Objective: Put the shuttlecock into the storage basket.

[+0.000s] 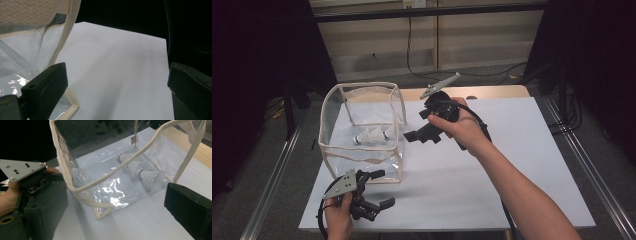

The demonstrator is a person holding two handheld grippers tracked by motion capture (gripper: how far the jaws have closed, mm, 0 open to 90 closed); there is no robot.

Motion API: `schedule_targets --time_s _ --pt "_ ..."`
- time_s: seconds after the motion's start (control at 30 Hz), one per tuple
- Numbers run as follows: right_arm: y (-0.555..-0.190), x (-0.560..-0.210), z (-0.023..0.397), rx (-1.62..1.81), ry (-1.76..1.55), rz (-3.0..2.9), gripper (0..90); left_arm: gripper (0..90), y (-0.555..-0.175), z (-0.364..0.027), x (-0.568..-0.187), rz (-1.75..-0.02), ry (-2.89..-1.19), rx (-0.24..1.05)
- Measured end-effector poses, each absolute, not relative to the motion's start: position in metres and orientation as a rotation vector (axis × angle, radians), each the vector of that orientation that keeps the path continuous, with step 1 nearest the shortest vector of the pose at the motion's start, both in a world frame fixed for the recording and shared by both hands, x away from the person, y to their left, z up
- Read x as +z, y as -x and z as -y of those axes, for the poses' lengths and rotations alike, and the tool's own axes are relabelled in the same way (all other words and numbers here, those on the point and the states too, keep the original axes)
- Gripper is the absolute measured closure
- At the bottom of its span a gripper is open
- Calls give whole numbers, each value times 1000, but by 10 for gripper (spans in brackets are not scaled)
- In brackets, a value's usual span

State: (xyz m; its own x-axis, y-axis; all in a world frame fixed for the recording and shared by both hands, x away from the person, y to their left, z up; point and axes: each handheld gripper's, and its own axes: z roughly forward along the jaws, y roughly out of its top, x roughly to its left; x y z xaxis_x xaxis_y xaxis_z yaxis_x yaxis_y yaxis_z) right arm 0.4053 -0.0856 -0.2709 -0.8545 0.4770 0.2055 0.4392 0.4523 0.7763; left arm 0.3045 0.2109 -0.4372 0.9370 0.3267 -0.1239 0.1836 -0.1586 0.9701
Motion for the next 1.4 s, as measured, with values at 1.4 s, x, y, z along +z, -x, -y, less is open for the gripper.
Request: schedule_targets --time_s 1.4 --pt "-382 -326 148 1475 -864 -2588 44 29 -299 -216 -437 -396 -1742 144"
